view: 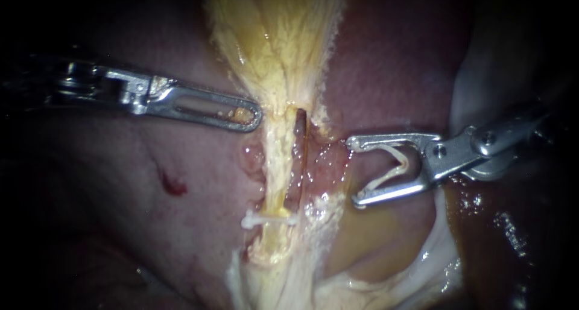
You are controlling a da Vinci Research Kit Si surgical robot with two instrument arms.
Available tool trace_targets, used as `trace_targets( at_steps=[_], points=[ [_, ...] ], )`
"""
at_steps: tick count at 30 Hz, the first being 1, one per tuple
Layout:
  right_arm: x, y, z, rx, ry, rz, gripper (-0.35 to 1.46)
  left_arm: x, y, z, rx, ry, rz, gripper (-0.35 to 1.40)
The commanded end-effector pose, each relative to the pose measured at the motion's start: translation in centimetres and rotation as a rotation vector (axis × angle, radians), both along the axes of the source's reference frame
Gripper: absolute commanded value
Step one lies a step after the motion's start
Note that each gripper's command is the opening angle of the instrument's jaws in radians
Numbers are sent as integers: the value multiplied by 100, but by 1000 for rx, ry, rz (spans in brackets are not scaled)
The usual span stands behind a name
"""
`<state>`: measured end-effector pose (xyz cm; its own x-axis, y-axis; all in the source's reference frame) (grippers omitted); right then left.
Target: Clipping second clip left tube
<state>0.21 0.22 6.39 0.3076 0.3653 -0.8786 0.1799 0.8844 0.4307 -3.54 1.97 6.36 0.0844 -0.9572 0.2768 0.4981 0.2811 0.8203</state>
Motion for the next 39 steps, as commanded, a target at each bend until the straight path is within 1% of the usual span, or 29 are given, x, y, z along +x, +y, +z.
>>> trace_targets(
  at_steps=[1, 3, 6, 9, 10, 12, 14, 17, 21, 25, 28, 32, 39],
  points=[
    [0, 0, 0, 0, 0, 0, 50, 1, 0, -1, 1, -1, 1, -35],
    [0, 0, 0, 0, 0, 0, 50, 4, 2, -4, 3, -2, 2, -35],
    [-1, 0, 0, 0, 0, 0, 50, 14, 7, -16, 11, -10, 10, -35],
    [-1, 0, 0, 0, 1, -1, 50, 29, 13, -36, 15, -2, 4, -35],
    [-1, 0, 0, 0, 1, -1, 50, 35, 15, -45, 15, 1, -4, -35],
    [-1, 0, 0, 0, 1, -1, 50, 43, 18, -58, 16, -4, -12, -35],
    [-1, 0, 0, -1, -1, 2, 50, 50, 19, -72, 15, -10, -23, -35],
    [-1, 0, 0, -2, -3, 0, 50, 54, 16, -83, 15, -14, -28, -35],
    [-1, 0, 0, -1, -2, -2, 50, 54, 11, -87, 14, -12, -30, -35],
    [2, -2, 1, 2, 7, -5, 50, 53, 9, -86, 13, -11, -31, -35],
    [9, -4, 2, 3, 12, -8, 50, 53, 9, -85, 12, -11, -31, -35],
    [25, -11, 4, 0, 27, -19, 50, 51, 7, -83, 11, -9, -32, -35],
    [67, -24, 13, 22, 39, -28, 50, 49, 6, -82, 11, -10, -31, -35]
  ],
)
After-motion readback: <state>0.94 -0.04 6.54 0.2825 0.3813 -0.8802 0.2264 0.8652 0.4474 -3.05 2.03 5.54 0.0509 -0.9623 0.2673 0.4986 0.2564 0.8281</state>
